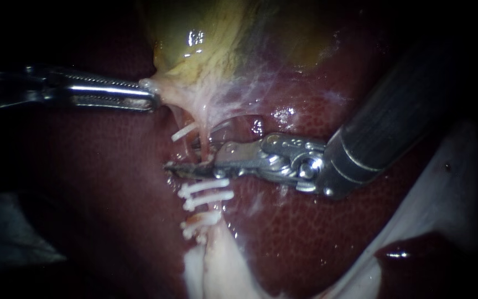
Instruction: Clipping third clip right tube
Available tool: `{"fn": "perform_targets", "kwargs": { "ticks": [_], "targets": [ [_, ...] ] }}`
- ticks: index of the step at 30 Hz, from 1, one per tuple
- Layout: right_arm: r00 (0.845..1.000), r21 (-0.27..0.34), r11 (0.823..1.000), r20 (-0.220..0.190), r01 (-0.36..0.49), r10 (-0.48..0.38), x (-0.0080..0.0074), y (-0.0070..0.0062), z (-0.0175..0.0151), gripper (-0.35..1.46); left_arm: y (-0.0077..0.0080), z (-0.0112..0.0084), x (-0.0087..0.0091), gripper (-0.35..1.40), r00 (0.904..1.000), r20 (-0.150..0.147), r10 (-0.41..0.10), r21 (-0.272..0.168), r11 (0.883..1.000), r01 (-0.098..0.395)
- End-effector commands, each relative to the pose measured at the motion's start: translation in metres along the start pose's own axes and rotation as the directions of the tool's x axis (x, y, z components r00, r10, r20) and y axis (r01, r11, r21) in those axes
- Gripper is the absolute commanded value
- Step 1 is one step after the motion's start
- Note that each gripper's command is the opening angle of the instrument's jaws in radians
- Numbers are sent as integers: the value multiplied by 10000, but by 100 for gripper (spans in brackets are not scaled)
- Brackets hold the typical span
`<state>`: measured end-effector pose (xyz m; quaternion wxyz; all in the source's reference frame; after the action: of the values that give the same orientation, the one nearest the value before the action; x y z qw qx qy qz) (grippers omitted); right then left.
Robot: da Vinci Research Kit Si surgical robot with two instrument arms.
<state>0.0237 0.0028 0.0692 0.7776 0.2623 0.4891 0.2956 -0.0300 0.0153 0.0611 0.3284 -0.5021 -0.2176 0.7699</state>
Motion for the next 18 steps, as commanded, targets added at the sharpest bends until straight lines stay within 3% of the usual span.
{"fn": "perform_targets", "kwargs": {
  "ticks": [1,5,9,18],
  "targets": [
    [10000,17,10000,-62,-12,12,1,0,-1,22,0,0,0,-35,10000,-1,6,-7,10000,-6],
    [9983,341,9994,-574,-106,126,9,2,-8,46,0,-1,0,-35,10000,0,6,-12,10000,-6],
    [9948,929,9956,-991,-140,232,15,5,-24,50,-1,-2,0,-35,10000,2,6,-20,10000,-6],
    [9964,2245,9741,-850,266,-76,10,11,-68,50,-1,-4,0,-35,10000,5,4,-31,10000,-4]
  ]
}}
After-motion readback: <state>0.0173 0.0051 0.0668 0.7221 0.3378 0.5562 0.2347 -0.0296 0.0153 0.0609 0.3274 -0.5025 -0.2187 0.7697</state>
